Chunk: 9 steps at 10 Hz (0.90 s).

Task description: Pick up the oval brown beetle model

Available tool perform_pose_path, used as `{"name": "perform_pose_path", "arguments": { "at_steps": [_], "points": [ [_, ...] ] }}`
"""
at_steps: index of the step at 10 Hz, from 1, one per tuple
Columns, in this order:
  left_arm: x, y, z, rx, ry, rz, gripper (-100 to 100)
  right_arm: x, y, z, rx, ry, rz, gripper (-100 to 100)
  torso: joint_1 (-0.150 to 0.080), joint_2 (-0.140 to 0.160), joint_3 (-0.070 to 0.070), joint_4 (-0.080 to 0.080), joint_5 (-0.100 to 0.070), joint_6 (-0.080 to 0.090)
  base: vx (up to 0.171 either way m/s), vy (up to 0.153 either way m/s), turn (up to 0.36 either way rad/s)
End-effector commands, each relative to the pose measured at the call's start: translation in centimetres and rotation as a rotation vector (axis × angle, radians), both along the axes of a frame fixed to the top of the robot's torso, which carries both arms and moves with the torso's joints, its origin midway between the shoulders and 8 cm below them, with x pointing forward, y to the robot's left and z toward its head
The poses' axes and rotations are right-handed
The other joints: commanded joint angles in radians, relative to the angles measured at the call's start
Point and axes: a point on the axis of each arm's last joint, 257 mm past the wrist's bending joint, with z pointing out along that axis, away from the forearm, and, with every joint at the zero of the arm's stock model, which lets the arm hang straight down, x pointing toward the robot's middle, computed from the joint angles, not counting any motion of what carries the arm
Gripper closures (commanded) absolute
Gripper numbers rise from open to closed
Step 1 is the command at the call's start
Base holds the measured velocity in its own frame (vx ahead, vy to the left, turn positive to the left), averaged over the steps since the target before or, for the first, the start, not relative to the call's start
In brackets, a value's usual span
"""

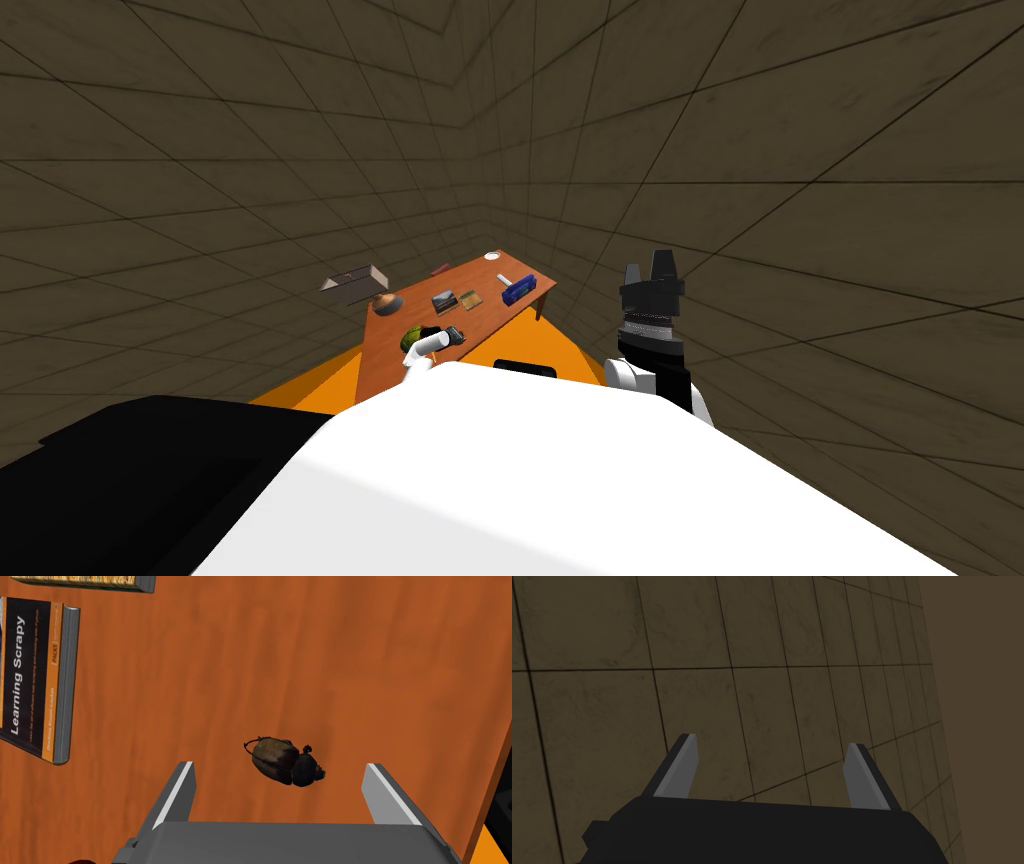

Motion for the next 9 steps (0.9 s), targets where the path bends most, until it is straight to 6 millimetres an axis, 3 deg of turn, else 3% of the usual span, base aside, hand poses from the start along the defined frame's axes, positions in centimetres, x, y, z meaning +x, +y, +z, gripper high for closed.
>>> {"name": "perform_pose_path", "arguments": {
  "at_steps": [1,2,3,6,7,9],
  "points": [
    [0.0,0.0,0.0,0.0,0.0,0.0,-100,0.0,0.0,0.0,0.0,0.0,0.0,0,0.0,0.0,0.0,0.0,0.0,0.0,0.015,0.007,-0.002],
    [-0.1,0.0,-0.1,-0.003,0.004,0.002,0,0.0,0.0,0.0,0.0,0.0,0.0,0,0.0,0.001,0.001,0.0,0.0,0.0,0.0,0.0,0.0],
    [-0.1,-0.5,-0.9,-0.003,0.003,0.0,-100,0.0,0.0,0.0,0.0,0.0,0.0,0,-0.001,0.002,0.001,0.0,0.0,0.0,0.028,0.025,0.012],
    [0.0,-0.8,-1.5,-0.004,0.005,-0.001,-100,0.0,0.0,0.0,0.0,0.0,0.0,0,0.002,0.0,0.0,0.0,0.0,0.0,0.03,0.035,0.006],
    [0.0,-0.8,-1.5,-0.003,0.003,-0.001,100,0.0,0.0,0.0,0.0,0.0,0.0,0,0.0,0.001,0.001,0.0,0.0,0.0,0.0,0.0,0.0],
    [0.0,-0.9,-1.5,-0.003,0.003,-0.001,100,0.0,0.0,0.0,0.0,0.0,0.0,0,0.0,0.002,0.001,0.0,0.0,0.0,0.0,0.0,0.0]
  ]
}}
